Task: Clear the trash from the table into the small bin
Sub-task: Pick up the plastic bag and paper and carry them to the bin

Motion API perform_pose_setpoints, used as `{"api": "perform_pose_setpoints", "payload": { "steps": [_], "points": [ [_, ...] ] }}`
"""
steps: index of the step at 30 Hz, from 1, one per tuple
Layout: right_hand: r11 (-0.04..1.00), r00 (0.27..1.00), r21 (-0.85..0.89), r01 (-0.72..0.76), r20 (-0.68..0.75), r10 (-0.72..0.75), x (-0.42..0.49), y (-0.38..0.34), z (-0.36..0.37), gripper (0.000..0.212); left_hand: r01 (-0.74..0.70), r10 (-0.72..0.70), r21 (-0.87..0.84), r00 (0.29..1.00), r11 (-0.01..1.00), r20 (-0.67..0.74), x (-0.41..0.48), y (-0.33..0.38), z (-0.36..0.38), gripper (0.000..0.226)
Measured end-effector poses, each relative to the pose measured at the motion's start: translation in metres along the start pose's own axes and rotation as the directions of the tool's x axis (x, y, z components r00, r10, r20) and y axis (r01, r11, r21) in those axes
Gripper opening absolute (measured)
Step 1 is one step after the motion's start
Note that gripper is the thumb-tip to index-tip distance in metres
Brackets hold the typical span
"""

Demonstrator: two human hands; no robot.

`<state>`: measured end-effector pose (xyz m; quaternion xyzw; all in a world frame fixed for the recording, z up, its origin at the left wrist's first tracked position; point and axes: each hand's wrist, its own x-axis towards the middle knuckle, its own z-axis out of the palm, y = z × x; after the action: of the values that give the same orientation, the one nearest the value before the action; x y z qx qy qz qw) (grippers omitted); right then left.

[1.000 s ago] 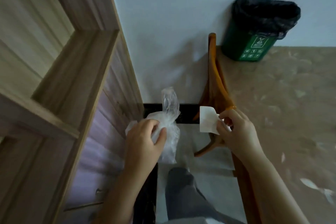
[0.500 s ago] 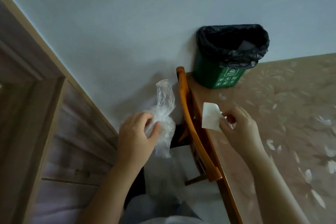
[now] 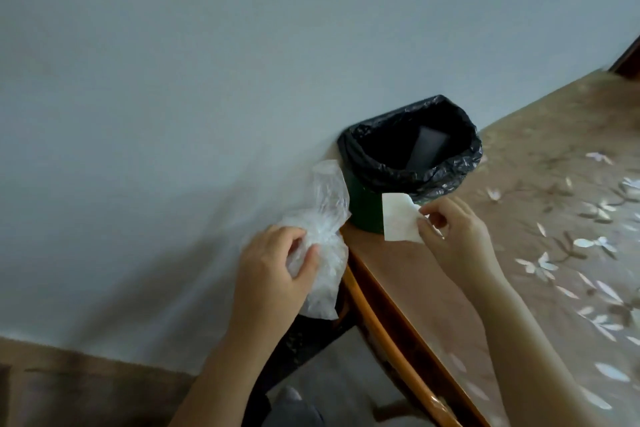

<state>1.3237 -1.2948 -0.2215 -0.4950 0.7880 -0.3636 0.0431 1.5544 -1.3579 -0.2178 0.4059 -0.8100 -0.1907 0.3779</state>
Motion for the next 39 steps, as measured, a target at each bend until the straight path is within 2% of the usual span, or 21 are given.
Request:
{"api": "perform_pose_setpoints", "payload": {
  "steps": [10, 16, 22, 26, 30, 39],
  "points": [
    [0.996, 0.992, -0.079, -0.045, -0.12, 0.035, 0.056, -0.004, 0.0, 0.007, -0.105, 0.11, -0.092, 0.992, 0.99, 0.059, 0.072, -0.029, 0.014, 0.015],
    [0.995, 0.99, -0.098, 0.012, -0.137, -0.025, 0.11, 0.001, 0.003, 0.006, -0.121, 0.123, -0.091, 0.992, 0.988, 0.017, 0.09, -0.033, 0.017, 0.014],
    [0.997, 0.993, -0.08, -0.002, -0.114, -0.007, 0.147, 0.015, 0.007, 0.007, -0.152, 0.153, -0.052, 0.988, 0.987, 0.017, 0.112, -0.029, 0.021, 0.013],
    [0.994, 0.998, -0.104, -0.033, -0.064, 0.026, 0.147, 0.029, 0.003, 0.013, -0.201, 0.203, -0.063, 0.978, 0.978, 0.039, 0.128, -0.017, 0.028, 0.016],
    [0.99, 0.991, -0.128, -0.053, -0.125, 0.037, 0.13, 0.041, -0.008, 0.017, -0.244, 0.249, -0.083, 0.967, 0.966, 0.047, 0.145, -0.002, 0.041, 0.013],
    [0.963, 0.954, -0.168, -0.208, -0.252, 0.162, 0.085, 0.065, -0.029, 0.021, -0.375, 0.393, -0.152, 0.911, 0.915, 0.12, 0.197, 0.04, 0.1, 0.011]
  ]
}}
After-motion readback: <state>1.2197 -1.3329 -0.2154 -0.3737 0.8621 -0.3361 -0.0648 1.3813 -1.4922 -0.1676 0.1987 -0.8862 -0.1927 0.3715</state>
